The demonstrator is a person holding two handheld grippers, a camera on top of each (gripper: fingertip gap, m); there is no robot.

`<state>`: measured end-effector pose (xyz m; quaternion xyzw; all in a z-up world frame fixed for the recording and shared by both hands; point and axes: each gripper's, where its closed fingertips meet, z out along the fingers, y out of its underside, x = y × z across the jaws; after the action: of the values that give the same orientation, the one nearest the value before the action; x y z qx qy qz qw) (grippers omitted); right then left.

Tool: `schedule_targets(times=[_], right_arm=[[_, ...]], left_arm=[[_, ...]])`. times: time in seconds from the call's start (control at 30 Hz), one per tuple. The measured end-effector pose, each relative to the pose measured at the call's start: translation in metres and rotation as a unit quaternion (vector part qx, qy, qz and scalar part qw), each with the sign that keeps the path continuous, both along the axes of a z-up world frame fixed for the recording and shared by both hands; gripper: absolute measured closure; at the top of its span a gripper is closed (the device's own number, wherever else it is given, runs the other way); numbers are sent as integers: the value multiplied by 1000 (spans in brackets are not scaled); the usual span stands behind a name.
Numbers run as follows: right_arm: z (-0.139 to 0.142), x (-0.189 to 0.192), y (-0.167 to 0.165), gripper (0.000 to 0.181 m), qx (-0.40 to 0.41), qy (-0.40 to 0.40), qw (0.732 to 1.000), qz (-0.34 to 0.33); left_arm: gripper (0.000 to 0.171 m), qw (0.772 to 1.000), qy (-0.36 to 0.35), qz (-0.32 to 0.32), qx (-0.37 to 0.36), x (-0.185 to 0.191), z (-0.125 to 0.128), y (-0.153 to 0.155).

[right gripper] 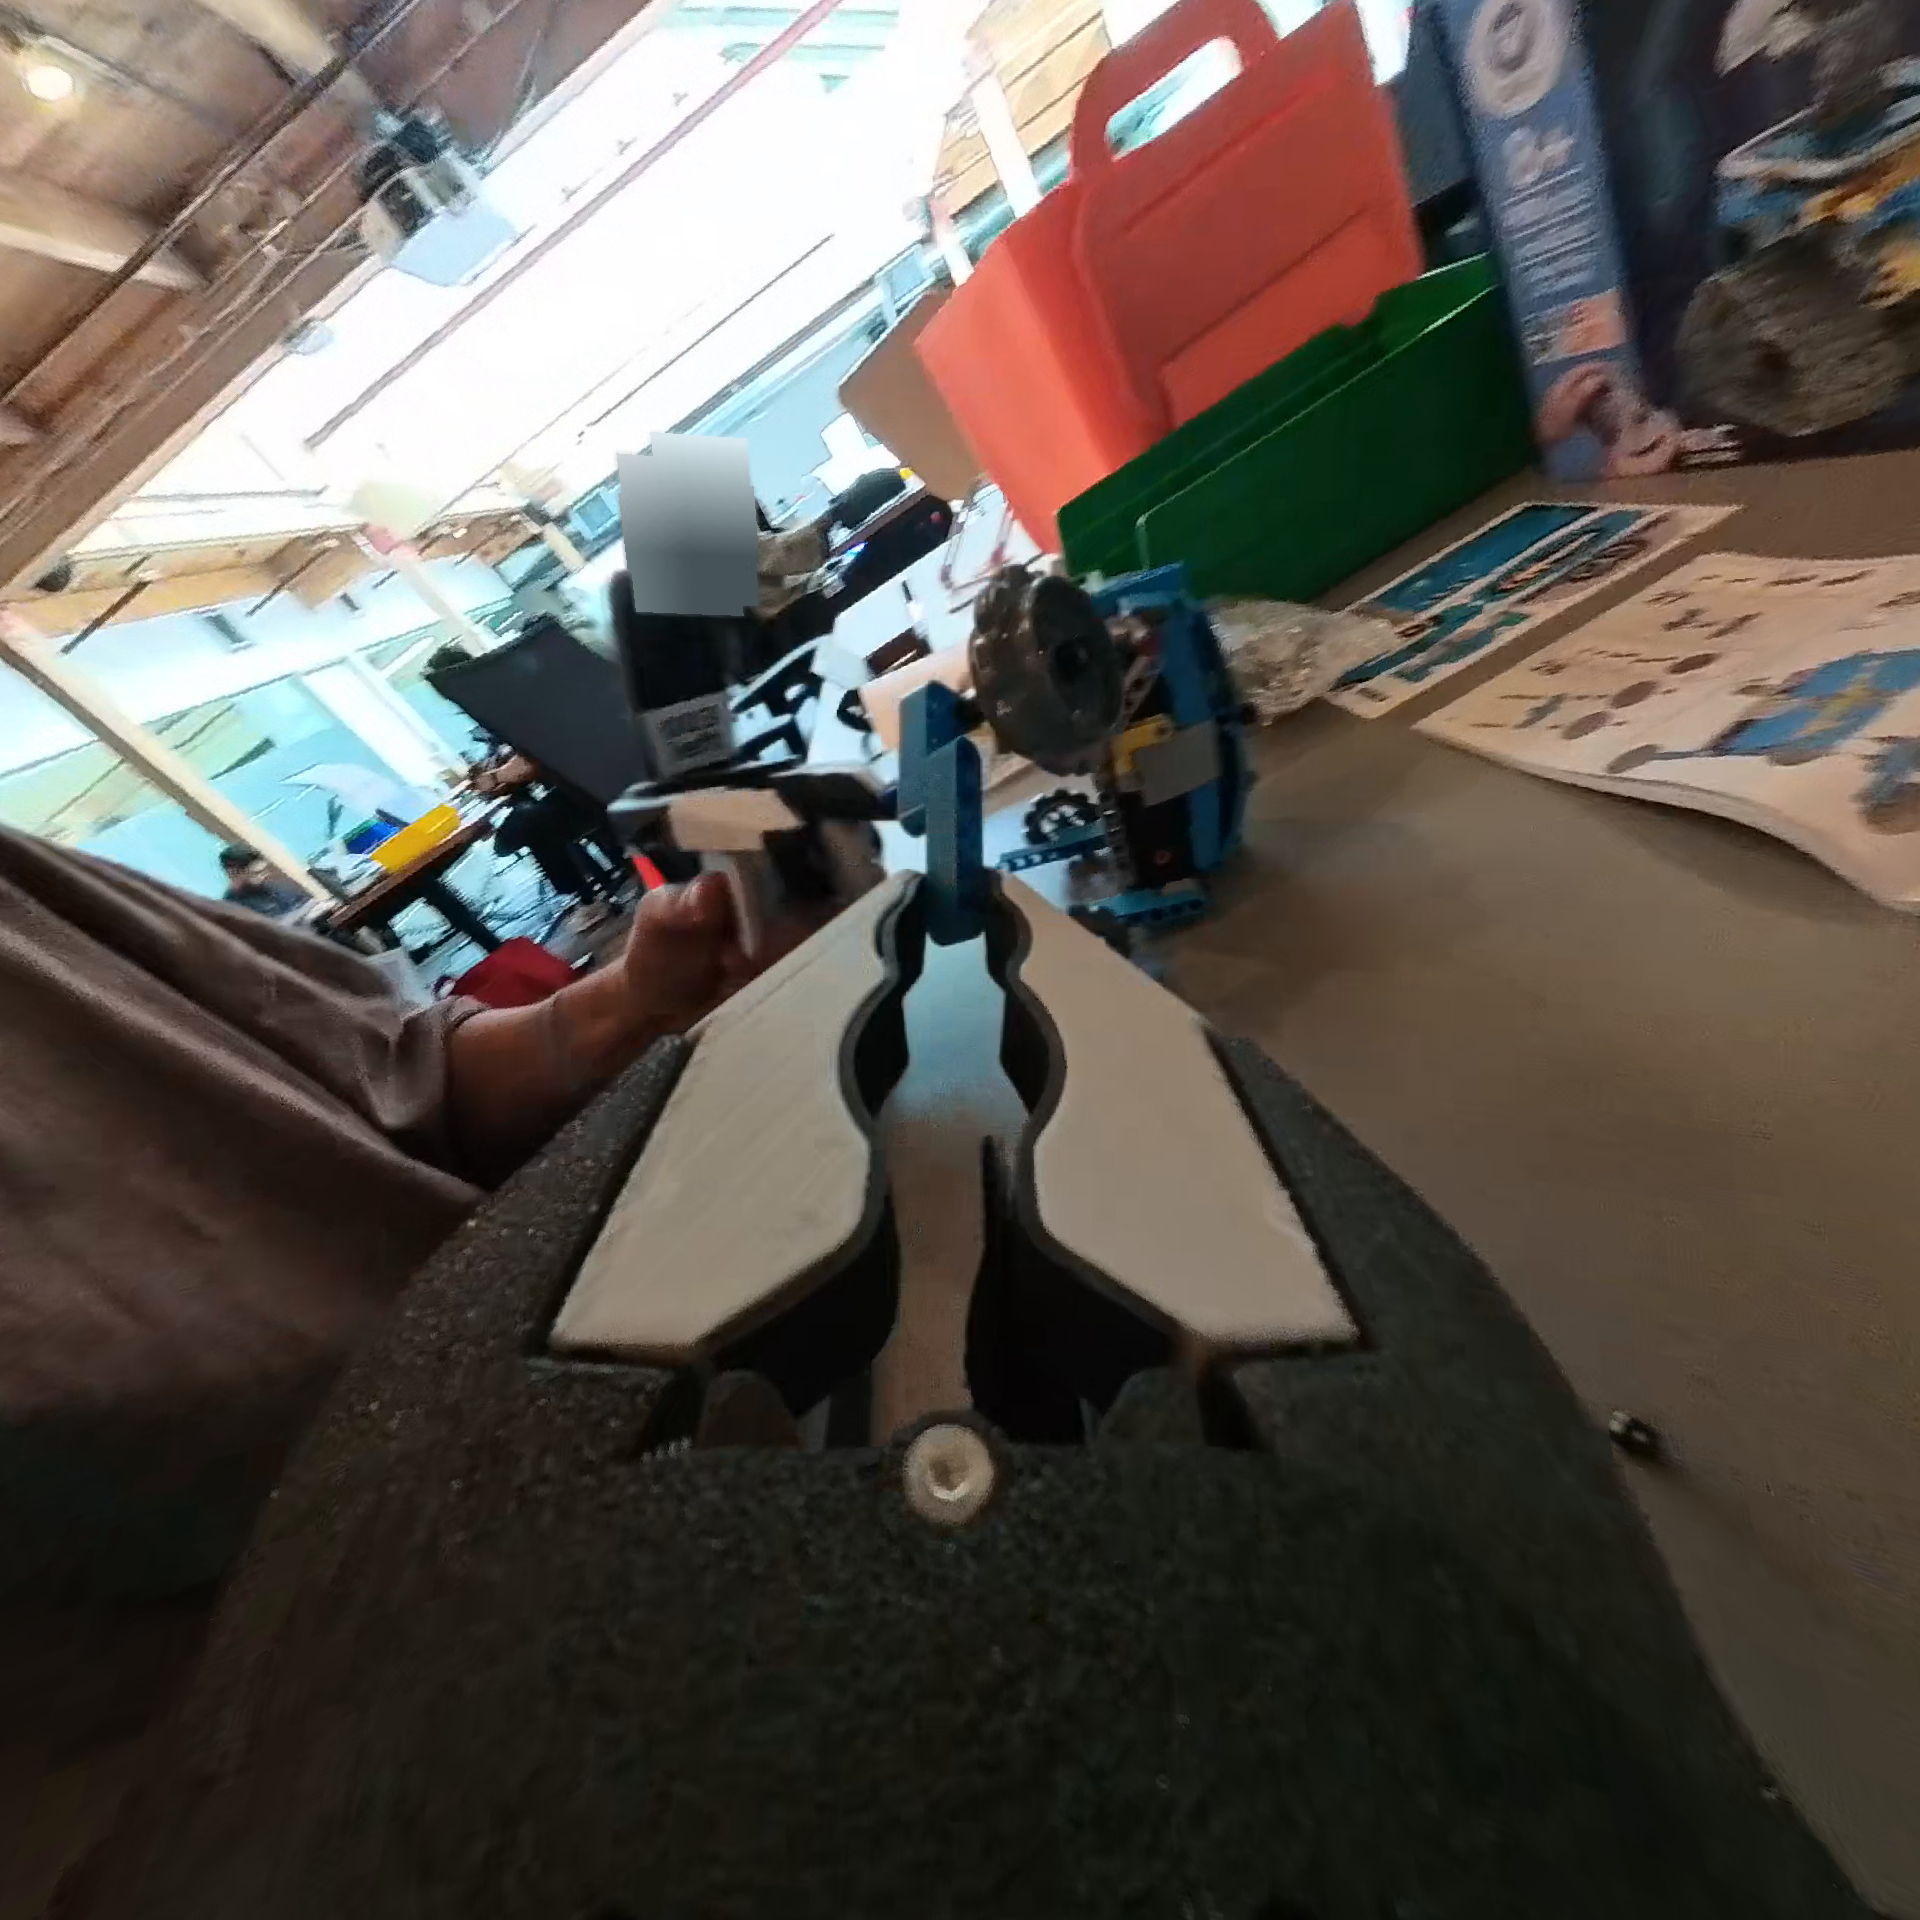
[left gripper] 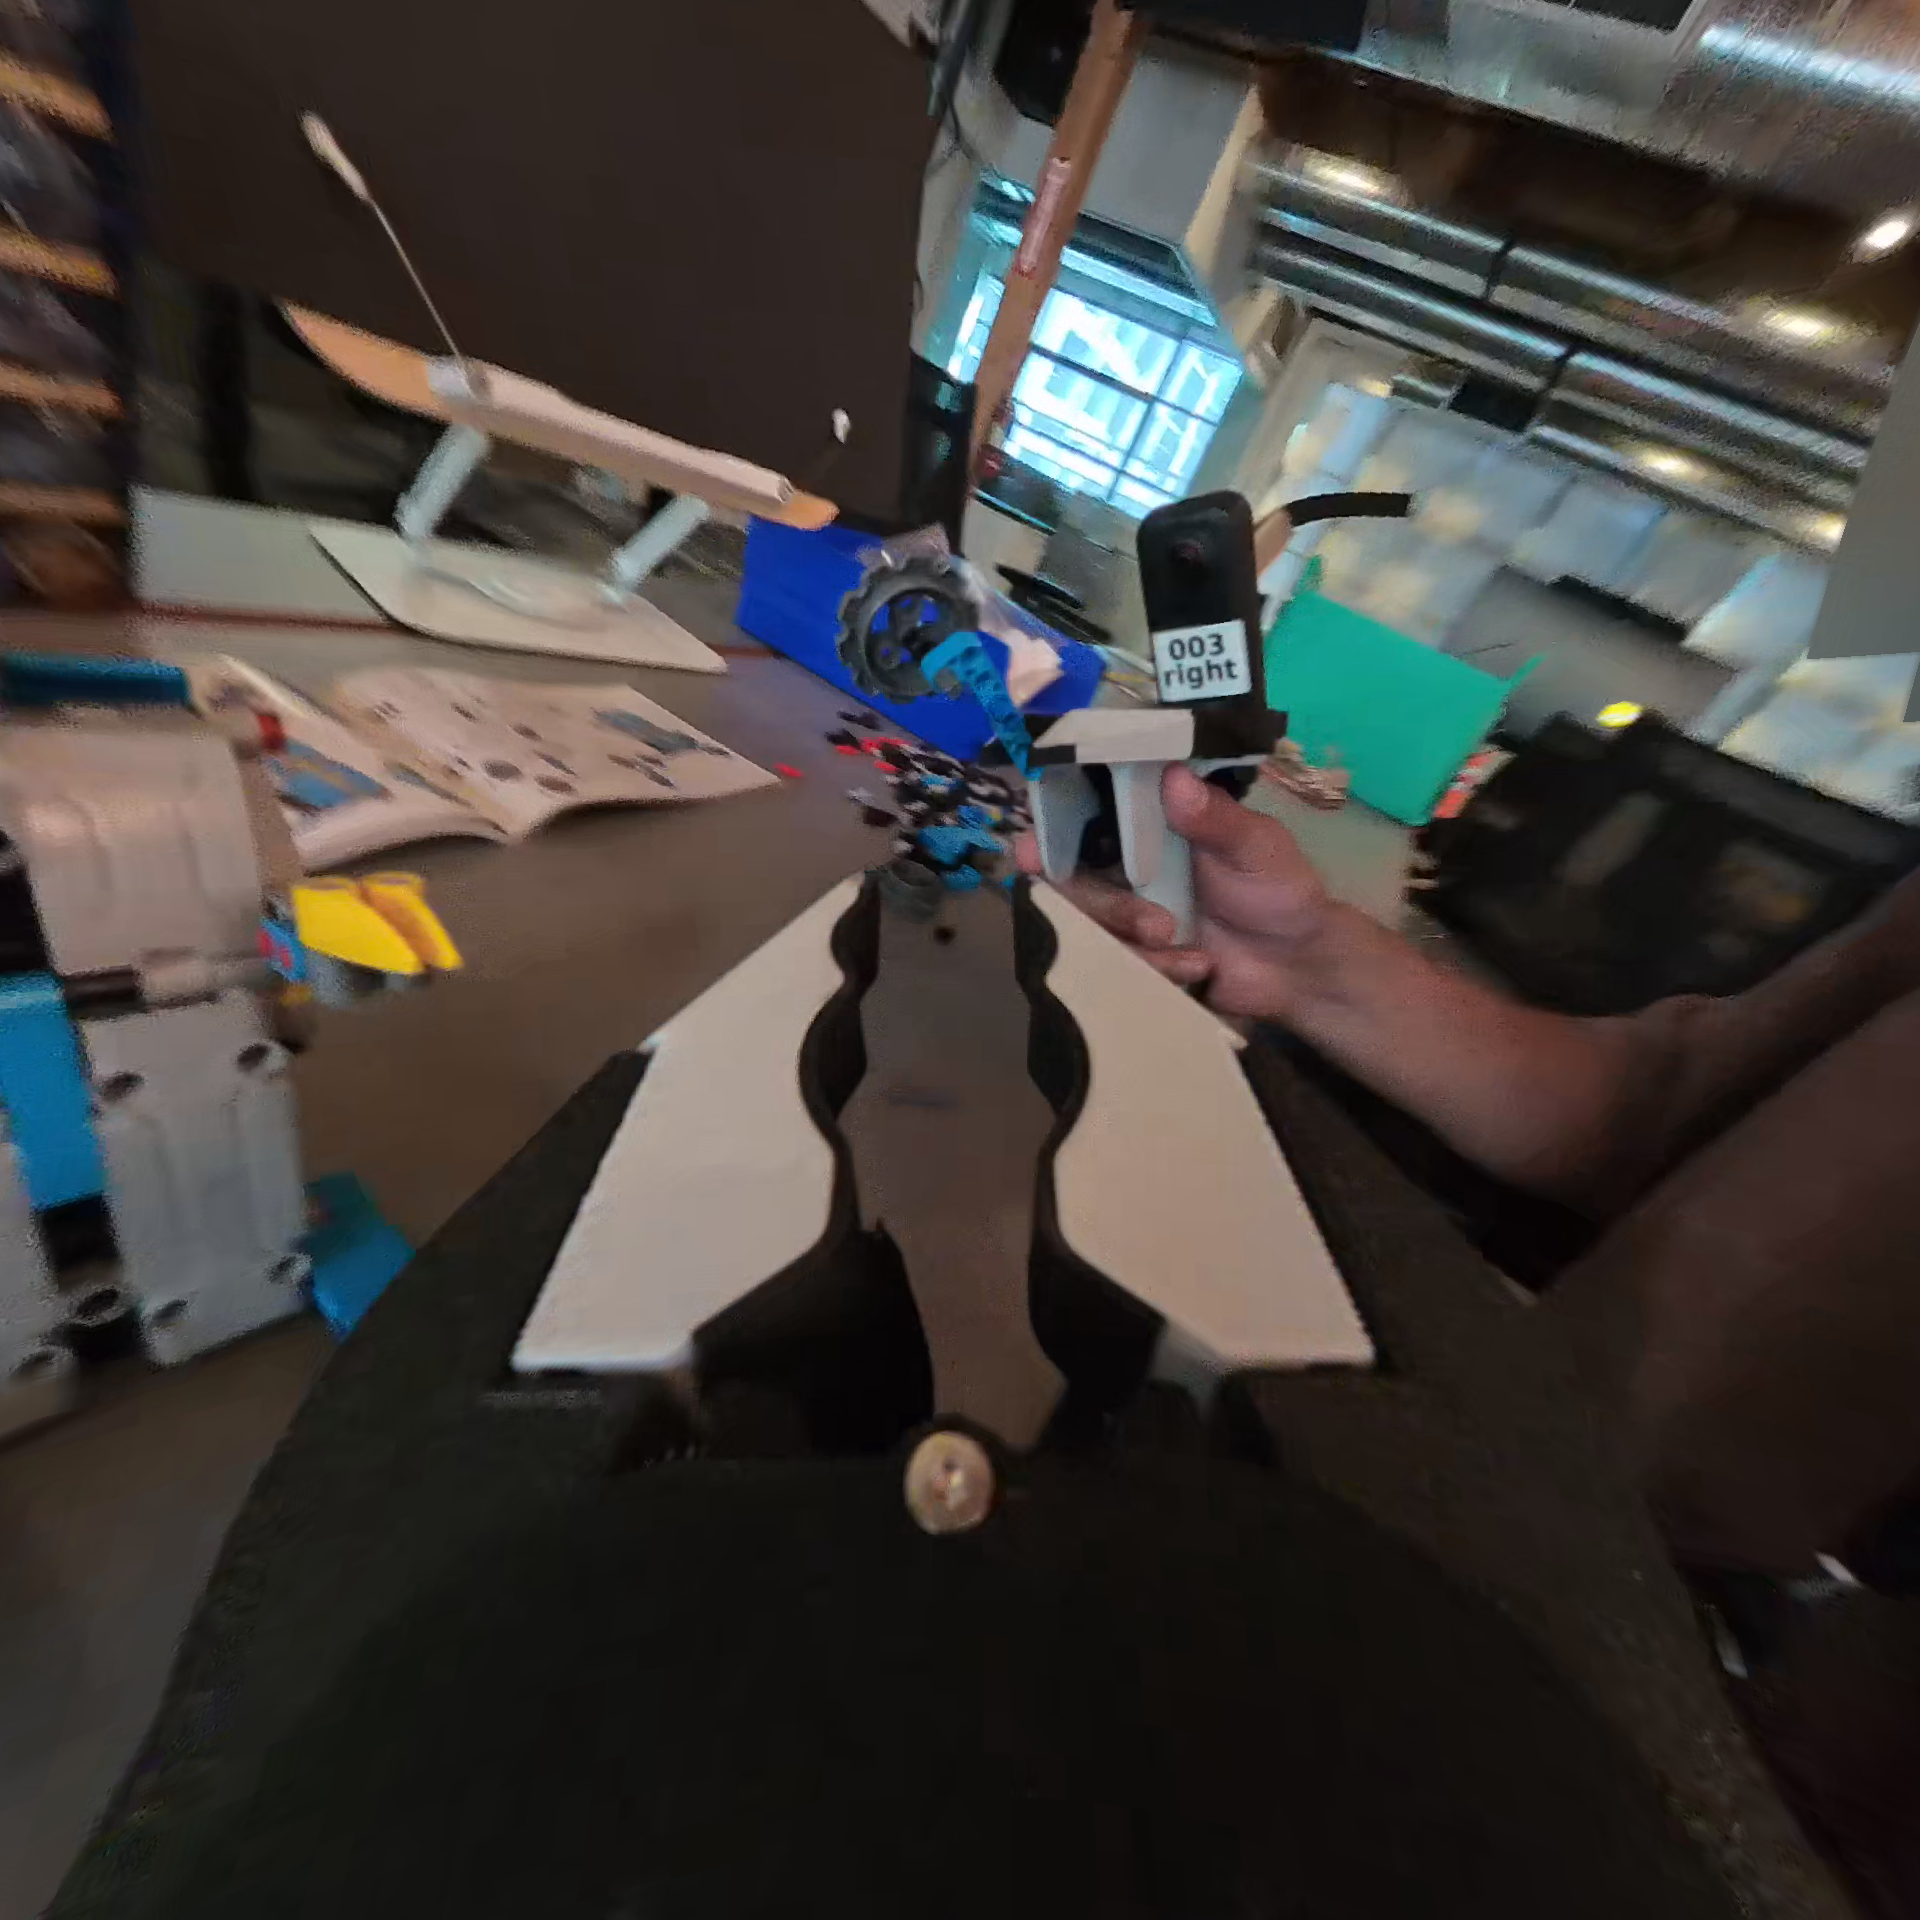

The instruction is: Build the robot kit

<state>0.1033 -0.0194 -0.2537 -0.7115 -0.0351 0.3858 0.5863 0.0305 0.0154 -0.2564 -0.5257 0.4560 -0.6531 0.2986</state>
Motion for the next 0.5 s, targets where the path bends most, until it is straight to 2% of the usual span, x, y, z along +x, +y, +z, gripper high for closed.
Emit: schedule_targets(times=[0.1,0.27,0.37,0.5], right_arm=[[-11,17,7,171,-30,26,999,-27],[-31,47,21,171,-99,147,983,-42],[-32,61,25,172,-103,218,969,-44],[-34,72,26,172,-104,250,961,-57]], left_arm=[[148,998,-23,39,50,0,2,1],[148,996,-12,30,85,6,-5,-1],[148,994,-4,32,107,11,-10,2],[148,990,5,31,137,14,-16,-2]])
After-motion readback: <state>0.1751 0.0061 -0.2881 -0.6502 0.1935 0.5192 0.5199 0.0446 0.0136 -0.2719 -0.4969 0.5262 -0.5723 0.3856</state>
